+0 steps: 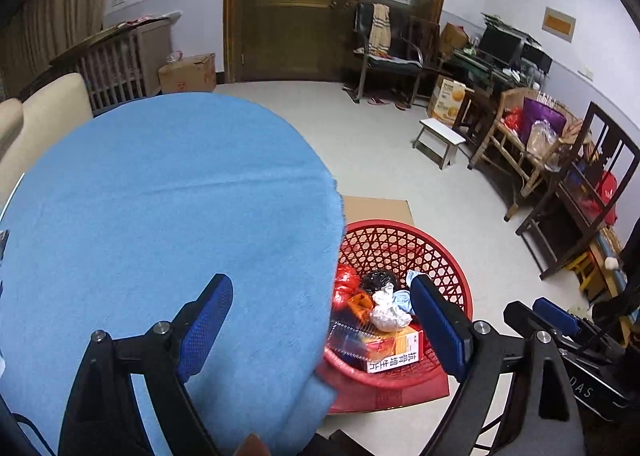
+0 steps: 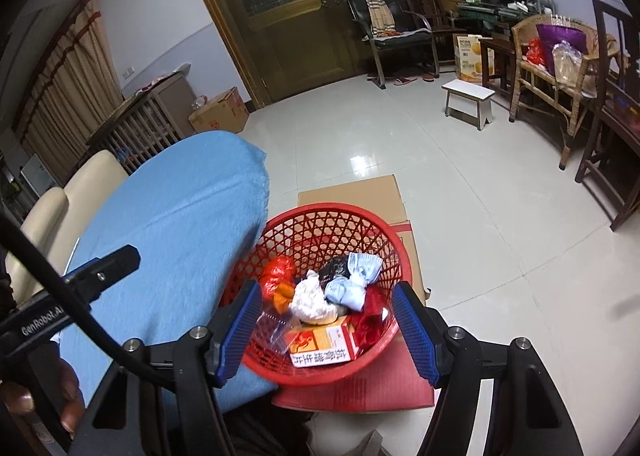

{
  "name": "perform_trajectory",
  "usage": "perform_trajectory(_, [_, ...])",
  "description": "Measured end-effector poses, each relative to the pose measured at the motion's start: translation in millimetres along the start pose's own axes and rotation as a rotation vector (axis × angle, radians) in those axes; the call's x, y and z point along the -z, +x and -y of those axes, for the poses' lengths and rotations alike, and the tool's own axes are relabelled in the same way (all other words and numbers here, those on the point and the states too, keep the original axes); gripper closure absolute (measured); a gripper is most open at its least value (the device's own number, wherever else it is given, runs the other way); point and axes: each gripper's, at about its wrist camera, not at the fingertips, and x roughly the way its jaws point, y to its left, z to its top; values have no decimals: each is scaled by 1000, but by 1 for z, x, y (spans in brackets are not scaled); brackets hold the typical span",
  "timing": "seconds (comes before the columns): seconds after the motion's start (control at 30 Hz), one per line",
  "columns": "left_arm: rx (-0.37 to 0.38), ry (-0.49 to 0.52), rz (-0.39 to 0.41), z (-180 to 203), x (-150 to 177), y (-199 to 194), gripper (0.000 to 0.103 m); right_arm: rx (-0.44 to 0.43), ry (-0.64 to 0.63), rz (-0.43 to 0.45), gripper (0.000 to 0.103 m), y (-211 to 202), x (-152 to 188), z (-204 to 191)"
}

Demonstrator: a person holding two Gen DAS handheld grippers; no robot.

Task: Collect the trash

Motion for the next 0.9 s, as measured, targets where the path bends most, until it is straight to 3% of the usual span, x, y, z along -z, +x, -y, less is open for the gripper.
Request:
perform_trajectory(0.2, [-57,8,39,-10,19,-22,13,5,-69,32,31,-14,13,-22])
perform_trajectory(0.4, [-86,-49,24,-30,32,-27,13,16,-117,44,26,-18,24,-40])
perform_trajectory(0.47, [-88,-64,25,-35,35,-30,13,23,-135,40,21,-16,28,-44])
perform_trajectory(0.9, [-103,-58,35,-36,41,-28,12,39,-173,19,18,-8,32,-55])
